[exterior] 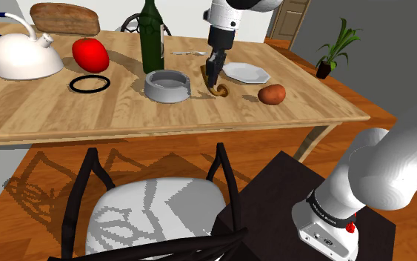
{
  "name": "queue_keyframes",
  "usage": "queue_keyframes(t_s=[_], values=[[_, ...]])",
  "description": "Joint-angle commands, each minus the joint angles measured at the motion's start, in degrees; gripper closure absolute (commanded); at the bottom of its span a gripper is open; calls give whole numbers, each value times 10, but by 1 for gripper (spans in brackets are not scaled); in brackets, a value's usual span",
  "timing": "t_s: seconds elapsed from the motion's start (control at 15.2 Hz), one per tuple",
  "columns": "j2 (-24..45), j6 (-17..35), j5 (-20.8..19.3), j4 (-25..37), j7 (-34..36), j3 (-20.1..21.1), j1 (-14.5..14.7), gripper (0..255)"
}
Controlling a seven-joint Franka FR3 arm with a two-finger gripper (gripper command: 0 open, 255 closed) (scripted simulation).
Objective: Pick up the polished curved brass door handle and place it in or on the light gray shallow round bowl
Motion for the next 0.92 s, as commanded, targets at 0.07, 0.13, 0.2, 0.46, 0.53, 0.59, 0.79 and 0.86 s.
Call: queue_keyframes(t_s=[0.07, 0.13, 0.2, 0.46, 0.53, 0.59, 0.79, 0.86], values=[[-3, -24, -1, 21, 2, 0, 0, 255], [-3, -32, -1, 29, 3, 0, 0, 255], [-3, -40, -1, 36, 4, 0, 0, 255], [-3, -70, -2, 68, 6, 0, 0, 255], [-2, -76, -2, 74, 7, -1, 0, 255], [19, -77, -1, 96, 12, 3, 2, 255], [84, -83, 0, 169, 29, 11, 10, 255], [107, -86, 0, 196, 34, 14, 12, 255]])
